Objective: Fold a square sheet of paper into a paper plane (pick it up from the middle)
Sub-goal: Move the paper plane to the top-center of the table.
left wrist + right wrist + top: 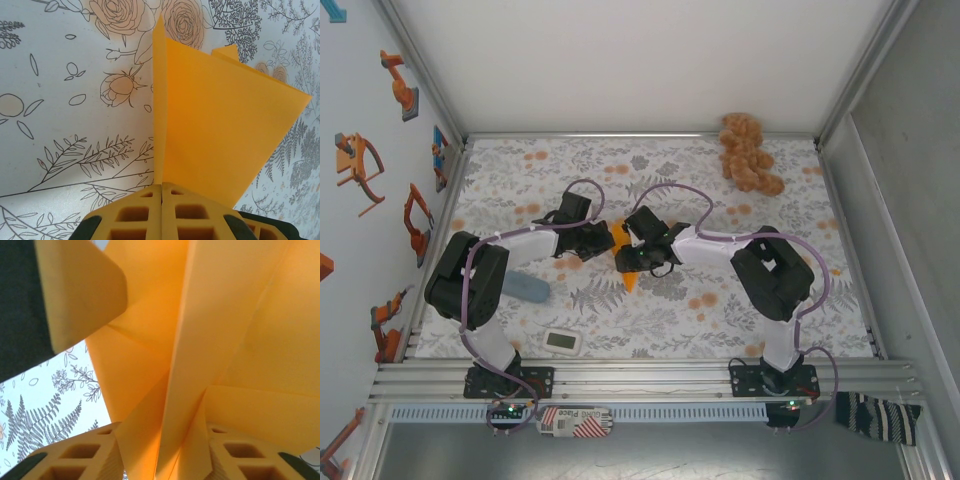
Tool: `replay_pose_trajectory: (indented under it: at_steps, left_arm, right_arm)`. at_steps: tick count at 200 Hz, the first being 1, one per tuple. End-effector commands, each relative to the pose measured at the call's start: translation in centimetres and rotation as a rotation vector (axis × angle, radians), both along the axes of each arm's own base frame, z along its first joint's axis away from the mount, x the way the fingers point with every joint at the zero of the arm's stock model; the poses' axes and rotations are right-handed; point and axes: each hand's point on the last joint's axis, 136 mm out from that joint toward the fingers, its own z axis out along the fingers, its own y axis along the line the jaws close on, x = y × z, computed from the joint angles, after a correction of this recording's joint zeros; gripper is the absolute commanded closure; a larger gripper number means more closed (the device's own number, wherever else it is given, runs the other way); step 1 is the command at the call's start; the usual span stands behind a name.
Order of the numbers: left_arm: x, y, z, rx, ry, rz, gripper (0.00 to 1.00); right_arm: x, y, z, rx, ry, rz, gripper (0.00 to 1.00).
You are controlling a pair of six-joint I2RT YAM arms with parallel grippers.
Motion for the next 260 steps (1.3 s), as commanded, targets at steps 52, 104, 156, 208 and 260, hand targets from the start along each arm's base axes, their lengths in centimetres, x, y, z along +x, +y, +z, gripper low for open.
replay_pose_trajectory:
  at_steps: [52,104,156,208,260]
  left_arm:
    - [-0.5,-0.1,-0.3,0.001,0.024,-0.012,0.95]
    - [-0.4,-0.3,0.0,-0.006,0.022,-0.011,0.92]
    - [-0.3,-0.3,0.7,-0.012,0.016,-0.009,0.76]
    - [-0.1,3.3,2.7,0.072,-0.041,0.068,0.44]
    - [-1.3,10.2,4.9,0.321,-0.139,0.218,0.09]
  right_arm:
    - [0.6,-0.8,-0.2,-0.044,-0.019,-0.060,0.78]
    - [0.6,-0.6,-0.9,-0.048,0.005,-0.070,0.76]
    - [0.8,-1.0,-1.0,-0.073,0.002,-0.087,0.84]
    - [2.3,-4.4,1.1,-0.213,-0.112,-0.126,0.93]
    - [4.8,-8.1,0.5,-0.296,-0.092,-0.181,0.96]
